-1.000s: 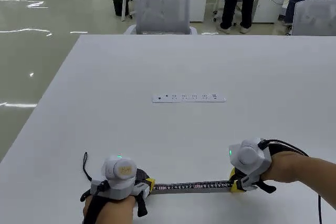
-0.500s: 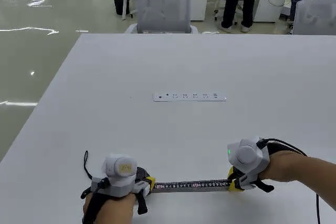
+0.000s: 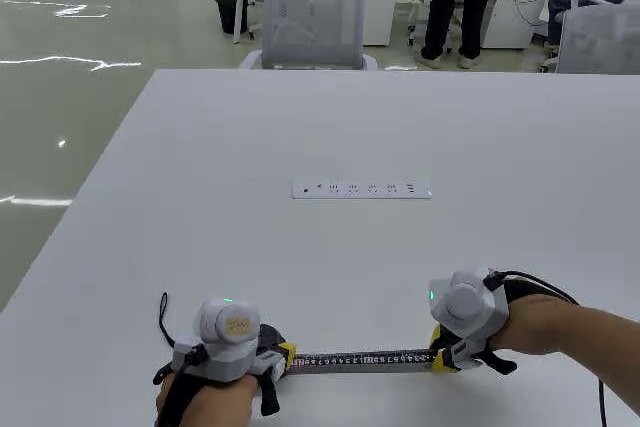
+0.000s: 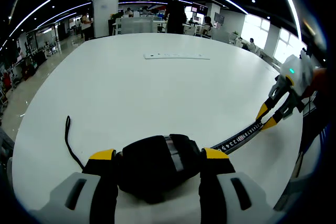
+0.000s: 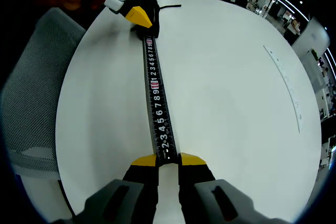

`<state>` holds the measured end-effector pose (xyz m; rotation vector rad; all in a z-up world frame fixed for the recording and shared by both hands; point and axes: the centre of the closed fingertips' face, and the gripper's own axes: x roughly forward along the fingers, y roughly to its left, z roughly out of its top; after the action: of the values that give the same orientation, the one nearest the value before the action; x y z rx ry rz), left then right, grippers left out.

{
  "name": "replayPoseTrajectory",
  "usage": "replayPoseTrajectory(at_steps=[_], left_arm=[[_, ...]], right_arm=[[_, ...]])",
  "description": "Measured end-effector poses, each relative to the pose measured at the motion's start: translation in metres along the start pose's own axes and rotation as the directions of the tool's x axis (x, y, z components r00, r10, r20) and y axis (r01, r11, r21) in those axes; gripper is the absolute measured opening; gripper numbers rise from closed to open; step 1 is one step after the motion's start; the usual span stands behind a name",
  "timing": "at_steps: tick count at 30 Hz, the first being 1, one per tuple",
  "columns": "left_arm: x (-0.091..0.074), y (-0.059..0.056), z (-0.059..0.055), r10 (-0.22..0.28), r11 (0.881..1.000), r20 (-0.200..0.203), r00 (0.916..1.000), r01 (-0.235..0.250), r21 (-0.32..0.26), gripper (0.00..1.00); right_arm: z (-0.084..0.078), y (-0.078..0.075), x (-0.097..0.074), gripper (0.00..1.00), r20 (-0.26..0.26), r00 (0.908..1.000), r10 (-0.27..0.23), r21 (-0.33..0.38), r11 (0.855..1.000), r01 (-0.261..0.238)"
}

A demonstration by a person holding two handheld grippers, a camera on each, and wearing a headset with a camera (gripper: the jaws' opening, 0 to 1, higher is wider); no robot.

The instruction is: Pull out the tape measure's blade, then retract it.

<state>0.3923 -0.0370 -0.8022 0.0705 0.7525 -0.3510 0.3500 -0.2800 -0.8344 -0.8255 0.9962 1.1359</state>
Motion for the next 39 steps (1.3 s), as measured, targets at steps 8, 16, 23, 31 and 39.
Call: replayPoseTrajectory(at_steps=[8, 16, 23, 31, 39], left_arm=[[0.000, 0.000, 0.000, -0.010, 1.000, 0.000, 0.9999, 0.010, 0.006, 0.59], [0.000, 0.000, 0.000, -0.016, 1.000, 0.002, 0.9999, 0.016, 0.013, 0.59], [0.000, 0.000, 0.000, -0.021, 1.000, 0.010, 0.9997, 0.021, 0.011, 0.59], [-0.001, -0.001, 0.001, -0.037, 0.999, 0.021, 0.9991, 0.037, 0.019, 0.59], [-0.001, -0.001, 0.001, -0.039, 0.999, 0.023, 0.9990, 0.038, 0.028, 0.59]], right_arm=[[0.003, 0.000, 0.001, 0.13, -0.001, 1.0000, 0.001, 0.005, 1.000, -0.001], [0.006, 0.001, 0.002, 0.13, 0.001, 1.0000, -0.001, 0.010, 1.000, 0.001], [0.009, 0.001, 0.003, 0.13, 0.010, 0.9999, -0.002, 0.022, 1.000, 0.002], [0.014, 0.001, 0.005, 0.13, 0.025, 0.9997, -0.004, 0.036, 0.999, 0.003], [0.021, 0.002, 0.007, 0.13, 0.038, 0.9993, -0.001, 0.042, 0.999, 0.000]])
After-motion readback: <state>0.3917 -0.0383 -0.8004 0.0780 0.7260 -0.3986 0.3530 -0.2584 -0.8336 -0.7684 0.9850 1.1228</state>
